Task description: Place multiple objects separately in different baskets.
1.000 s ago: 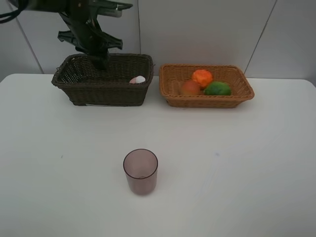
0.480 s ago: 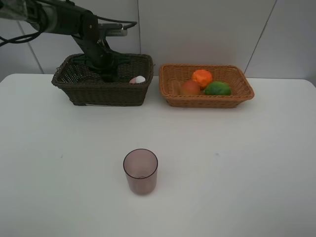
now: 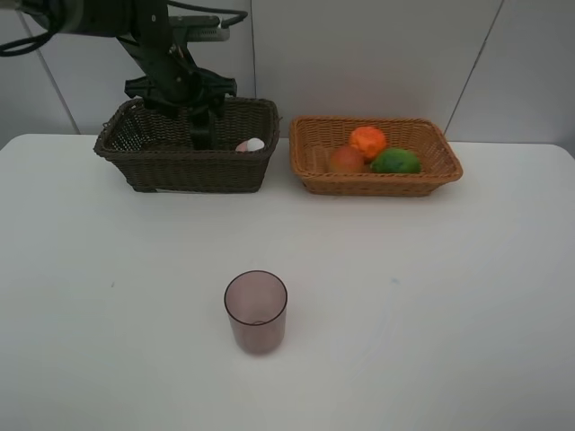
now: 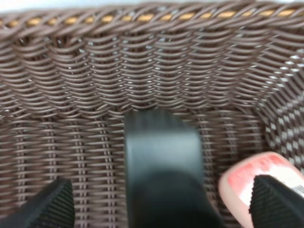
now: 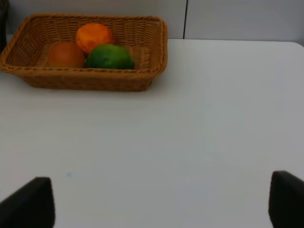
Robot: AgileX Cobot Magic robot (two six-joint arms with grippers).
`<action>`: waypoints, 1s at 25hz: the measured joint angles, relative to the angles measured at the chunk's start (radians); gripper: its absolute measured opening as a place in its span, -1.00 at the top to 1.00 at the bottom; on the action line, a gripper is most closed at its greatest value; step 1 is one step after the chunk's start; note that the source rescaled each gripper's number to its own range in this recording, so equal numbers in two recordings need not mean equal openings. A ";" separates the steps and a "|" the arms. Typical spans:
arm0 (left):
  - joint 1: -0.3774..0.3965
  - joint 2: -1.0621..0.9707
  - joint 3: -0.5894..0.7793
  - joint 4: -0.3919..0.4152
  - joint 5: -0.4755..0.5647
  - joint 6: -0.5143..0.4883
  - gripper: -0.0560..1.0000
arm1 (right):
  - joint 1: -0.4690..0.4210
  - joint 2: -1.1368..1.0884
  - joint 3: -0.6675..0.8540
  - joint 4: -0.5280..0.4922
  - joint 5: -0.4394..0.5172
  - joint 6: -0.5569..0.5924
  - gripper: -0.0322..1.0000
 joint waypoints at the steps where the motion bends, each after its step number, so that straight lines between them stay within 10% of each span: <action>1: -0.003 -0.017 0.000 -0.002 0.017 0.003 -0.91 | 0.000 0.000 0.000 0.000 0.000 0.000 -0.92; 15: -0.176 -0.178 0.002 -0.110 0.400 0.294 -0.92 | 0.000 0.000 0.000 0.000 0.000 0.000 -0.92; 25: -0.305 -0.262 0.190 -0.140 0.489 0.566 -1.00 | 0.000 0.000 0.000 0.000 0.000 0.000 -0.92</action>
